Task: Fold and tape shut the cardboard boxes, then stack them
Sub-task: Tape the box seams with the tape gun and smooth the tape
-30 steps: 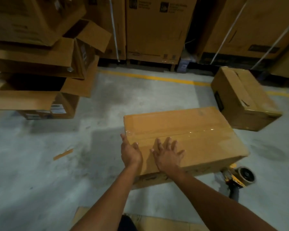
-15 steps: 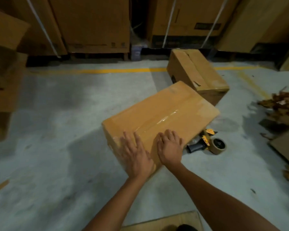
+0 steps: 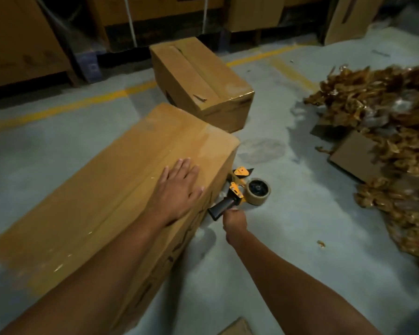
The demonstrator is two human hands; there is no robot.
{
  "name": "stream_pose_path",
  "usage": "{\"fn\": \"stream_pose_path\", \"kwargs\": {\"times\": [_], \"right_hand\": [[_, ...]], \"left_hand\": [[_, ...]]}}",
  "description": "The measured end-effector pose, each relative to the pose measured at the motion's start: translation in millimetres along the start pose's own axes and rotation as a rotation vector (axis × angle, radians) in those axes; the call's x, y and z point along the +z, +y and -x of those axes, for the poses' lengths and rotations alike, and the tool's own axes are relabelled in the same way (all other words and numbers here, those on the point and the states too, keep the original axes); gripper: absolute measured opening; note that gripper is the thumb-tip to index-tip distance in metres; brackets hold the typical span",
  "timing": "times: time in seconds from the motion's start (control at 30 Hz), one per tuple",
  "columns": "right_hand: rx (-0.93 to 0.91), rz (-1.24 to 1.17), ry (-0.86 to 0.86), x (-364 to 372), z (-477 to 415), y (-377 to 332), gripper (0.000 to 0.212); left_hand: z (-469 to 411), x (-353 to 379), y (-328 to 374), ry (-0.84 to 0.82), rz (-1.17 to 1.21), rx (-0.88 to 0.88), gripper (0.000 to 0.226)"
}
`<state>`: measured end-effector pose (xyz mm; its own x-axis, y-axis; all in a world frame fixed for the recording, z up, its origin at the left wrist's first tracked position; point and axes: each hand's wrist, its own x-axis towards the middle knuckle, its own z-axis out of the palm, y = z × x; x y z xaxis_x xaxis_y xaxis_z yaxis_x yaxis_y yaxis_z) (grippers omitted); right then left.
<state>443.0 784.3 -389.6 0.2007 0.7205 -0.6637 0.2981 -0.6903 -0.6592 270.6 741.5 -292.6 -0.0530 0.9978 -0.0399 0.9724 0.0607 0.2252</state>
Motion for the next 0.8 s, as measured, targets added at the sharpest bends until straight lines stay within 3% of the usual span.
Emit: {"fn": "stream_pose_path", "kwargs": {"times": [0.1,0.2,0.27,0.33,0.5,0.63,0.8], "right_hand": [[0.178,-0.218,-0.097,7,-32,-3,0.007],[0.306,-0.535,-0.136,32,-76,9,0.031],[0.334,-0.608,-0.178,54,-123,25,0.05],[0.35,-0.634,-0.203,49,-119,13,0.045],[0.294,-0.594,-0.12,7,-63,-23,0.006],[0.259,-0.579,-0.1,-11,-36,-30,0.023],[0.294,-0.525,-0.029,-33,-9,-33,0.011]], "left_hand": [[-20,9,3,0.027,-0.032,-0.039,0.072],[-21,18,3,0.036,-0.041,-0.042,0.071],[-22,20,4,0.047,-0.03,-0.04,0.071],[-22,21,4,0.049,-0.028,-0.043,0.07],[-19,17,8,0.054,-0.043,-0.043,0.068],[-11,7,3,0.012,-0.037,-0.037,0.069],[11,3,12,-0.051,-0.019,-0.028,0.067]]}}
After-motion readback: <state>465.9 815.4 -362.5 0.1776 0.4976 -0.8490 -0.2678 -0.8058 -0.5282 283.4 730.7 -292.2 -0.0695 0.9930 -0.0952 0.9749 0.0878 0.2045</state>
